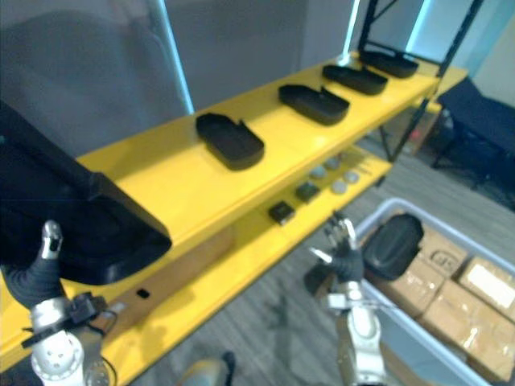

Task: Walk over and take plastic housings, then place them on the shelf

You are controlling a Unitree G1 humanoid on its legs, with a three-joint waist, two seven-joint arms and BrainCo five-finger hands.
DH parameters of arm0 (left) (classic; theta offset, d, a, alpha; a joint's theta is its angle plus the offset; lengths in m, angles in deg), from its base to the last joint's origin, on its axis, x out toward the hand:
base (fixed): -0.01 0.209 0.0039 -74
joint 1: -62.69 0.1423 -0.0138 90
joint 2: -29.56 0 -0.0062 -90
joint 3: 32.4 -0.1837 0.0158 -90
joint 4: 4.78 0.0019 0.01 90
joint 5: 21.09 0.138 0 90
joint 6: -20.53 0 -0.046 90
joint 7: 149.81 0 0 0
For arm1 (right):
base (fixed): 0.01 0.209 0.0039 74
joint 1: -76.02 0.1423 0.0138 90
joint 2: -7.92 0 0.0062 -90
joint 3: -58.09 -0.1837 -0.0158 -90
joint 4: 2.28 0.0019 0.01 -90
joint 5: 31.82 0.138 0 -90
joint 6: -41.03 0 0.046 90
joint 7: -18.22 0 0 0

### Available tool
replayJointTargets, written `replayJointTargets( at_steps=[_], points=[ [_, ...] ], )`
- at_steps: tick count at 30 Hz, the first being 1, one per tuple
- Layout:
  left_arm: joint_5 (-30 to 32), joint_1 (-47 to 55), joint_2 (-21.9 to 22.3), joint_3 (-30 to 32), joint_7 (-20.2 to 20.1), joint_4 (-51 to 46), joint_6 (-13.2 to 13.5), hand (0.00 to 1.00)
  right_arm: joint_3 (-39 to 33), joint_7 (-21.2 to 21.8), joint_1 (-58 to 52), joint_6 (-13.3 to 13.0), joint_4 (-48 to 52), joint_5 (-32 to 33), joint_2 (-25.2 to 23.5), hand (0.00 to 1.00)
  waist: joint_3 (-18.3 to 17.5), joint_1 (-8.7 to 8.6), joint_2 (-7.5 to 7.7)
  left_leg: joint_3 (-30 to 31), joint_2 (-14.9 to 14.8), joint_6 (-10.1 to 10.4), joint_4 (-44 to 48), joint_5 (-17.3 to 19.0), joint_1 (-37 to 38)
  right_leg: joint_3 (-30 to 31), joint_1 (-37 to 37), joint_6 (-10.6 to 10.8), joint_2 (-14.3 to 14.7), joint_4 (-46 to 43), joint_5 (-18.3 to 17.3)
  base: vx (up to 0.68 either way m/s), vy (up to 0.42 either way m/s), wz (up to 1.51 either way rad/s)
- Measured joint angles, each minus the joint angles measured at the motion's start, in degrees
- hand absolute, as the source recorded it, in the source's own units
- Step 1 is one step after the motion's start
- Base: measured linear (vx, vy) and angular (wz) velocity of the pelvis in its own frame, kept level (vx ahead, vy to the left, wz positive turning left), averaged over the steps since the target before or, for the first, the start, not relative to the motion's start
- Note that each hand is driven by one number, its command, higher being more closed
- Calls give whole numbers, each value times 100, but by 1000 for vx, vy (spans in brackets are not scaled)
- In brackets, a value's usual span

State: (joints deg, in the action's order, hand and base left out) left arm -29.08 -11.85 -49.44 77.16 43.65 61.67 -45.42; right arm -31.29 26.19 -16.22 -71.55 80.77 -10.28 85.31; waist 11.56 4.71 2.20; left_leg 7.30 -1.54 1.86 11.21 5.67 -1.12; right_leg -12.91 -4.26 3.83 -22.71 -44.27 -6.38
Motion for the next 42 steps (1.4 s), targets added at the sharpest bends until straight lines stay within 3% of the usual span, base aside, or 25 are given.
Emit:
replayJointTargets(
  at_steps=[1, 3, 4, 6, 7, 8, 9, 10, 12, 16, 19, 20, 22, 25, 28, 32, 34, 38, 40, 42],
  points=[
    [-7, -91, -39, 55, 116, 38, -87, 100, -48, 79, 121, -2, 55, 7, 38, 0, 4, -35, -28, 28, -82, 2, 10, 79, 52, 9, -85, 16, 276, 487, -383, 285, 40, 10],
    [-61, -408, -154, 48, 170, 282, -201, 100, -161, 212, 151, -27, 222, 17, 145, 0, -4, -89, -59, 205, -128, 36, 146, 224, 52, 338, -73, 34, 672, 1623, -461, 207, 5, 42],
    [-58, -606, -196, 39, 217, 434, -281, 100, -162, 315, 150, -74, 334, 29, 255, 0, -5, -128, -61, 340, -125, 122, 291, 292, 21, 718, -46, 158, 864, 2144, -382, 186, -77, 62],
    [-78, -734, -196, -9, 285, 535, -333, 100, -125, 509, 160, -129, 563, 120, 370, 0, -17, -170, -41, 631, -95, 238, 391, 386, 2, 874, 76, 376, 990, 2688, -208, 312, -244, 87],
    [-112, -702, -196, -8, 345, 537, -340, 100, 72, 642, 335, -131, 724, 241, 445, 0, -73, -134, 48, 782, -44, 363, 383, 463, 0, 796, 200, 378, 1012, 3092, 303, 235, -259, 86],
    [-114, -678, -199, 0, 377, 546, -352, 100, 210, 702, 468, -131, 758, 259, 484, 0, -119, -96, 128, 820, 15, 446, 383, 519, -12, 737, 255, 489, 1012, 3203, 432, 275, -378, 73],
    [-129, -603, 57, -59, 384, 613, -422, 100, 433, 776, 765, -90, 755, 285, 708, 0, -168, -24, -112, 952, -166, 549, 427, 583, -23, 485, 461, 552, 1172, 3386, 407, 172, -258, 67],
    [-139, -493, 242, -113, 334, 610, -513, 100, 651, 843, 972, -15, 794, 367, 882, 0, -269, 25, -365, 914, -360, 583, 404, 575, -122, 209, 619, 474, 1338, 3655, 447, 208, -309, 69],
    [-134, -429, 368, -205, 241, 609, -552, 100, 765, 918, 1121, 193, 877, 409, 1012, 0, -354, 100, -556, 681, -541, 712, 116, 357, -146, -152, 796, 422, 1433, 3820, 438, 151, -220, 94],
    [-101, -424, 405, -292, 106, 403, -551, 100, 1003, 986, 1190, 356, 1152, 487, 938, 0, -431, 167, -629, 300, -562, 692, -522, -137, -70, -752, 1046, 399, 1377, 3931, 423, 102, -103, 78],
    [-97, -423, 384, -324, 111, 362, -576, 100, 1282, 973, 1239, 400, 1154, 423, 704, 0, -471, 280, -412, 331, -462, 659, -660, -231, -91, -874, 1081, 407, 1333, 4070, 427, 47, -17, 24],
    [-84, -418, 318, -407, 92, 362, -712, 100, 1387, 913, 1235, 425, 1152, 292, 525, 0, -527, 268, -238, 448, -381, 649, -754, -299, -90, -1032, 1188, 408, 1276, 4157, 427, 38, 1, 44],
    [-42, -398, 311, -464, -25, 362, -810, 100, 1427, 778, 1242, 434, 1150, 198, 387, 0, -628, 273, -79, 508, -308, 609, -896, -386, -79, -1143, 1230, 410, 1208, 4181, 427, 31, 13, 43],
    [63, -393, 263, -408, -138, 362, -809, 100, 1398, 458, 1229, 490, 1142, 190, 345, 0, -677, 258, -5, 449, -225, 538, -1108, -501, -81, -1237, 1235, 410, 1094, 4180, 426, -7, 24, 19],
    [129, -400, 12, -378, -305, 358, -812, 100, 1208, 449, 977, 543, 1139, 240, 359, 0, -682, 217, -42, -37, -281, 503, -1196, -579, -66, -1223, 1226, 412, 1025, 4179, 428, -33, 32, 0],
    [109, -388, -93, -302, -297, 342, -942, 100, 1074, 641, 751, 549, 1094, 353, 379, 0, -701, 126, -87, -245, -287, 540, -1278, -651, 117, -1035, 1222, 454, 997, 4179, 454, 16, 14, -25],
    [-10, -347, -42, -326, -194, 339, -1098, 100, 1079, 886, 688, 550, 1094, 504, 358, 0, -701, 40, -115, -301, -318, 542, -1215, -650, 109, -986, 1215, 455, 1020, 4180, 454, 1, -13, -11],
    [-127, -137, 357, -458, -16, 343, -1301, 100, 1109, 944, 647, 549, 1086, 466, 326, 0, -629, -18, -245, -237, -427, 558, -912, -627, -181, -1244, 1291, 411, 1173, 4181, 425, -43, -51, 35],
    [-224, 127, 490, -511, -94, 356, -1297, 100, 1110, 817, 596, 557, 1015, 396, 338, 0, -551, -110, -418, -1301, -881, 291, -768, -531, -232, -1582, 1479, 382, 1302, 4152, 406, -85, -87, 70],
    [-272, 229, 508, -615, -102, 362, -1236, 100, 1075, 803, 601, 558, 992, 344, 601, 0, -537, -56, -557, -1405, -981, 149, -605, -483, -321, -1684, 1440, 300, 1327, 4022, 321, -47, -40, 38]
  ],
)
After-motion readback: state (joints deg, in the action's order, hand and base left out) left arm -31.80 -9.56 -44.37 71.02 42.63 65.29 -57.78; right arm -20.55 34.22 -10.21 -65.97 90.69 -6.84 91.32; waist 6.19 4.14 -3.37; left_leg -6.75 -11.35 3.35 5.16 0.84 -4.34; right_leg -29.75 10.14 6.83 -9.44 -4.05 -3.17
